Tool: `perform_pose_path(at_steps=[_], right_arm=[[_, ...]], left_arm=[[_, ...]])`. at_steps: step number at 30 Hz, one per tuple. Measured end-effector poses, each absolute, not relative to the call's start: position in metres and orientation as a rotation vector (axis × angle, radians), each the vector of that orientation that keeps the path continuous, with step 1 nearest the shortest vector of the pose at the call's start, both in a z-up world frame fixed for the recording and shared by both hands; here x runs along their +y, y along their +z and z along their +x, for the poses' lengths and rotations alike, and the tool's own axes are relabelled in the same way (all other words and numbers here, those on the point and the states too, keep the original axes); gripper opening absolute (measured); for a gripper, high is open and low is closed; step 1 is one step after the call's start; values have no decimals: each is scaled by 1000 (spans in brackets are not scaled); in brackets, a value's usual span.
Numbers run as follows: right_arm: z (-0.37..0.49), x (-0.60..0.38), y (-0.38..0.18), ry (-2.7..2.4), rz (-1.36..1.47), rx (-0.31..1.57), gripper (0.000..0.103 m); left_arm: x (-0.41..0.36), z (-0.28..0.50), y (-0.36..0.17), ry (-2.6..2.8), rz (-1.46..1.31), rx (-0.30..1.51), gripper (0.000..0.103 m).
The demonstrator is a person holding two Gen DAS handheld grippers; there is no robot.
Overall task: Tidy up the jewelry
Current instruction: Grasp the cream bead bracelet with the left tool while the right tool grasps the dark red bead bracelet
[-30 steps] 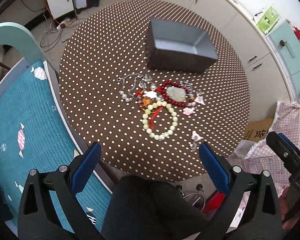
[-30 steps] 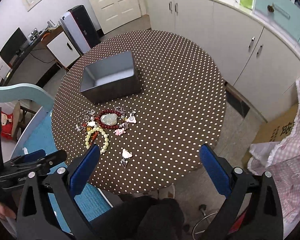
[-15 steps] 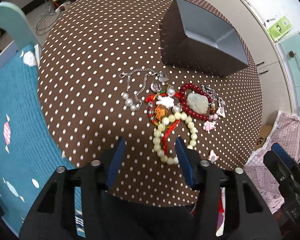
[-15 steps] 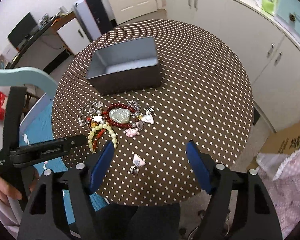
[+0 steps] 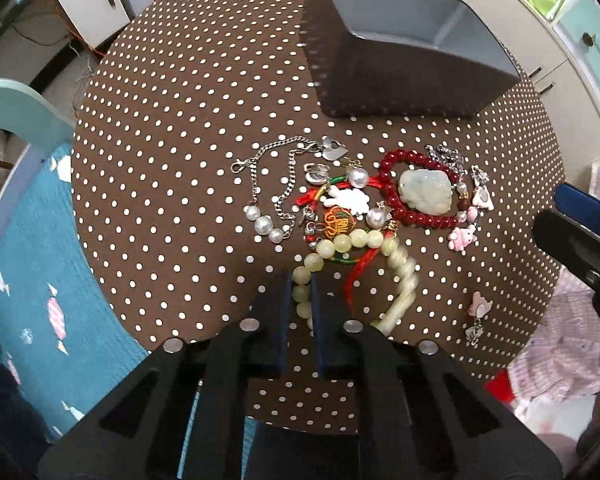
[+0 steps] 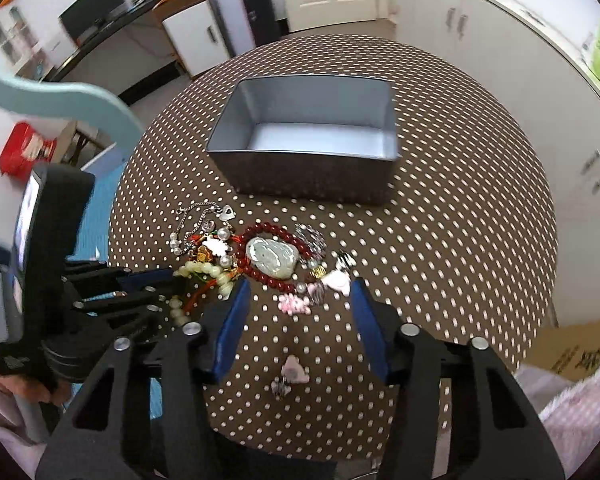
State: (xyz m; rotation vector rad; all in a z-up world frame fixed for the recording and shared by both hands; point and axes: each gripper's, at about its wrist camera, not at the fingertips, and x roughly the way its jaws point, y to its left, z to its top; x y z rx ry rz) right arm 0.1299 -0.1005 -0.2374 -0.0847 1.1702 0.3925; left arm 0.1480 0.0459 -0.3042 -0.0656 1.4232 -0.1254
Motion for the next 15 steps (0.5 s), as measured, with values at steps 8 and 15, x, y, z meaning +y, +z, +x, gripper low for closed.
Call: perform_pose_path(at_steps=[8,15], right_arm=[[157,-75,-254,524,-214,1162,29],[173,-51,-272,634,-321,1171,14]], left_arm=[[91,152,-302,-102,-276,1433,9],[129,142,-278,-81,-433,1392,9]])
